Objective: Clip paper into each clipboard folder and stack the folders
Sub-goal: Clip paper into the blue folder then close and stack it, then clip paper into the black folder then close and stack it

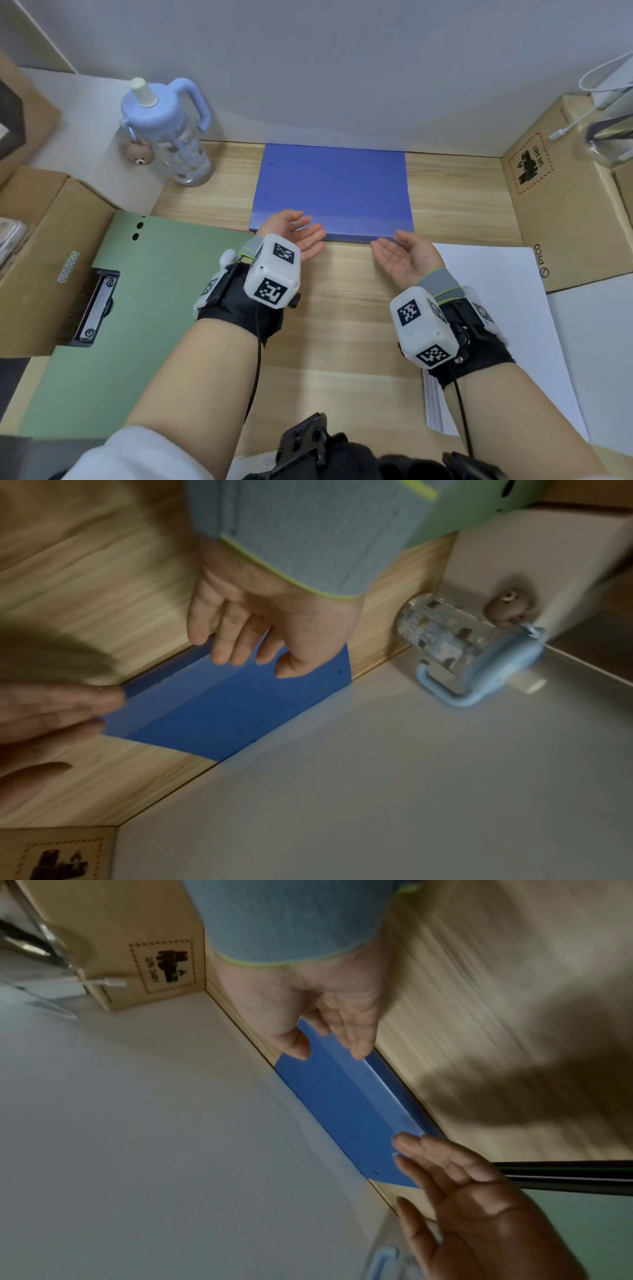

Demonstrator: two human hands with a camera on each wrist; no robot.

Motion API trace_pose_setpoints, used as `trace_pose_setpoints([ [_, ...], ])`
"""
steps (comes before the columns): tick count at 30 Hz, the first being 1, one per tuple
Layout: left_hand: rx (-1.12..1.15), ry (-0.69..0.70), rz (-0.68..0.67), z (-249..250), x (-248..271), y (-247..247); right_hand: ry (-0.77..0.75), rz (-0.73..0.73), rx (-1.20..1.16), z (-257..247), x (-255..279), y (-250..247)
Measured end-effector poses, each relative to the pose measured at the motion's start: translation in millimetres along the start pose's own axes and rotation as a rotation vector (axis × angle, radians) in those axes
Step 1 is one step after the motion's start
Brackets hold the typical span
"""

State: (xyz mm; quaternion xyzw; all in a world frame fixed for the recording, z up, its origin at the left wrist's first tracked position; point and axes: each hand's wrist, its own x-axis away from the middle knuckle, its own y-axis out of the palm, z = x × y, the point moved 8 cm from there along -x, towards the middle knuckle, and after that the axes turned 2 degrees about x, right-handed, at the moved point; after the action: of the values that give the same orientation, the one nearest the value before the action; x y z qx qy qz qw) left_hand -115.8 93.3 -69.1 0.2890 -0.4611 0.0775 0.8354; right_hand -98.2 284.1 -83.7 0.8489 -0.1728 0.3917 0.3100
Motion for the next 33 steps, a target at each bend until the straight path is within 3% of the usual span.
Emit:
trace_pose_setpoints([
  [3, -0.178, 0.058, 0.002, -1, 10, -5, 0.006, -0.085, 0.144, 15, 16, 11],
  [10, -0.634, 0.23, 0.173, -3, 30, -42, 0.044, -0.161, 0.35, 64, 33, 23],
  [15, -0.948, 0.428, 0.422, 11, 38, -96, 0.098, -0.216, 0.504, 107, 40, 35],
  [19, -1.071, 0.527, 0.657, 29, 66, -149, 0.155, -0.252, 0.616, 144, 46, 49],
  [24, -1.141, 0.493, 0.922, 45, 98, -210, 0.19, -0.278, 0.711, 176, 50, 62],
  [27, -1.122, 0.417, 1.013, 50, 109, -237, 0.198, -0.286, 0.731, 184, 51, 65],
  [33, -1.056, 0.337, 1.034, 59, 119, -263, 0.241, -0.301, 0.755, 204, 52, 75],
])
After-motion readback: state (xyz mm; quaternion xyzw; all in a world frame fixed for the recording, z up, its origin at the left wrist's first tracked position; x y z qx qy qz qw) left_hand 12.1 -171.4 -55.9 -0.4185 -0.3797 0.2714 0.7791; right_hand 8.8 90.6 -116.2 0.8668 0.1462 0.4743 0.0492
